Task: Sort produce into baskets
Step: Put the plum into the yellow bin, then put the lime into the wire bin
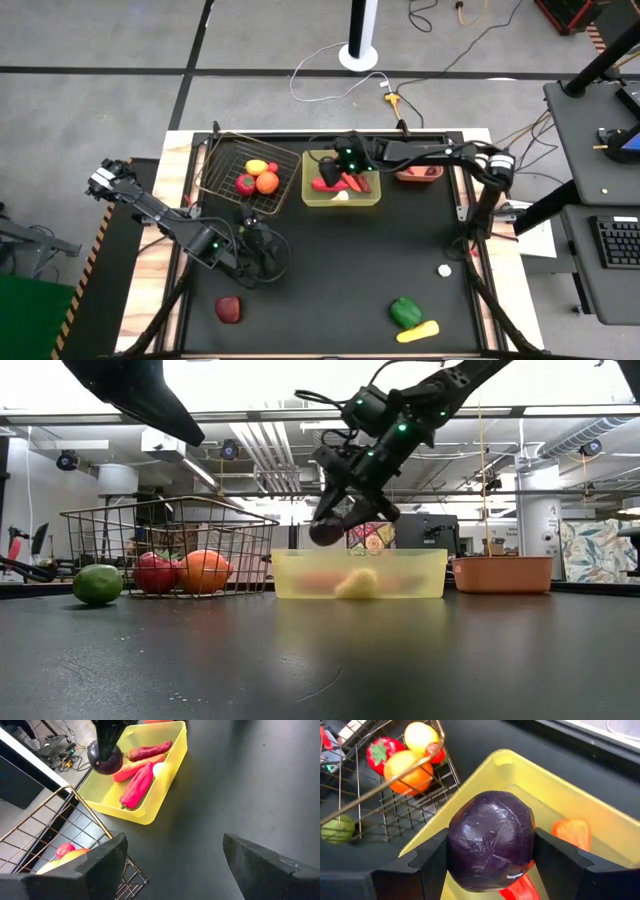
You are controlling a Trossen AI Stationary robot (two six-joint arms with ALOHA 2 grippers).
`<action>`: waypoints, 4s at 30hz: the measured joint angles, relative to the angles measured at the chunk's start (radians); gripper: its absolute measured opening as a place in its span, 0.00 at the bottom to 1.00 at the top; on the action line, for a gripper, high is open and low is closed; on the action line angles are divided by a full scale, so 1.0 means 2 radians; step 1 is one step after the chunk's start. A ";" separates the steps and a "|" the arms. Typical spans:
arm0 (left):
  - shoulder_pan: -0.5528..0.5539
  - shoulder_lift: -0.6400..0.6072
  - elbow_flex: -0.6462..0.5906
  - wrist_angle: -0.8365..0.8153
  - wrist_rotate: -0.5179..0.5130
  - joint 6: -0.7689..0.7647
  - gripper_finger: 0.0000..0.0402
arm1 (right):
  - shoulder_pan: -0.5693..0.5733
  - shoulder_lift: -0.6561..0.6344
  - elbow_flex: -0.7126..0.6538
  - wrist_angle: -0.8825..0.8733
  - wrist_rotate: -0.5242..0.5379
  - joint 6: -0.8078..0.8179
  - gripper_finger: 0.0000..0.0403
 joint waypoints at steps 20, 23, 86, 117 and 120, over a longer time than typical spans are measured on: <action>0.000 0.000 0.000 -0.009 0.000 -0.013 0.77 | 0.000 0.073 0.089 -0.113 0.041 -0.131 0.61; 0.000 0.000 0.000 -0.009 0.000 -0.013 0.77 | 0.000 0.073 0.088 -0.113 0.041 -0.132 0.61; 0.022 0.003 -0.033 -0.200 0.211 -0.413 0.77 | 0.107 -0.038 0.087 -0.143 0.040 -0.130 0.73; 0.031 0.003 -0.140 -0.106 0.209 -0.412 0.77 | 0.107 -0.038 0.087 -0.136 0.040 -0.130 0.73; 0.033 0.003 -0.153 -0.092 0.196 -0.402 0.77 | 0.107 -0.038 0.087 -0.135 0.040 -0.126 0.73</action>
